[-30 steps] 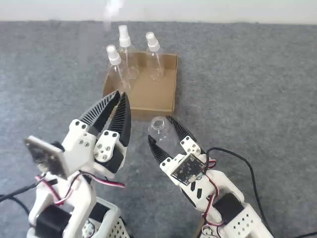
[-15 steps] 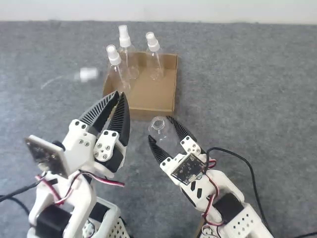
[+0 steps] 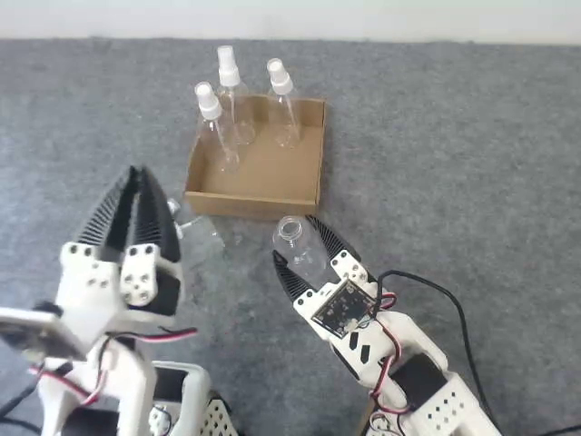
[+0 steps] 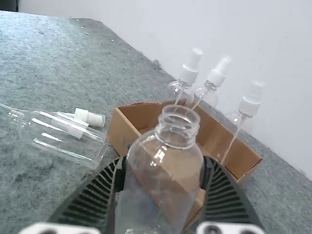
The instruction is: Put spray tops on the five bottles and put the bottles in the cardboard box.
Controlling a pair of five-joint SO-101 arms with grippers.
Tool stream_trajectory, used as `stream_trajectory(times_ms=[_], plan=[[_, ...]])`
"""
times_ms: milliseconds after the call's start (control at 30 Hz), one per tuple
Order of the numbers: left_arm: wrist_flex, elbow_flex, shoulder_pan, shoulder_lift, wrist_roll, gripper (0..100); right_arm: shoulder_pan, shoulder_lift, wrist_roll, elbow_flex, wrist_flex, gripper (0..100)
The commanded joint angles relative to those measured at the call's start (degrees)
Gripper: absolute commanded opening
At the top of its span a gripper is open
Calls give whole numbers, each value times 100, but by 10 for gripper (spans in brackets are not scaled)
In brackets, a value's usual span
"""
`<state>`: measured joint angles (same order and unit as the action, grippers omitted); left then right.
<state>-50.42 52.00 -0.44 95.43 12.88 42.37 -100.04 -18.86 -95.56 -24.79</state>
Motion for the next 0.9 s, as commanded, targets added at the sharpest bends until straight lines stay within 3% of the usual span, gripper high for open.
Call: stream_trajectory(times_ms=[0,233,467,767,867], plan=[[-141,-382,-633,-422,-273,34,-136,-215,-18,-97,-13,100],[-1310,-1745,-1371,-2145,-703,34,-215,-215,-18,-97,-31,100],[-2470,-2905,-1459,-3446,-1512,34,-224,-215,-18,-97,-163,100],[-2971,-3037,-1486,-4809,-2593,31,-224,-215,-18,-97,-171,100],[-3024,-3046,-1846,-5512,-2813,32,-224,-215,-18,-97,-180,100]])
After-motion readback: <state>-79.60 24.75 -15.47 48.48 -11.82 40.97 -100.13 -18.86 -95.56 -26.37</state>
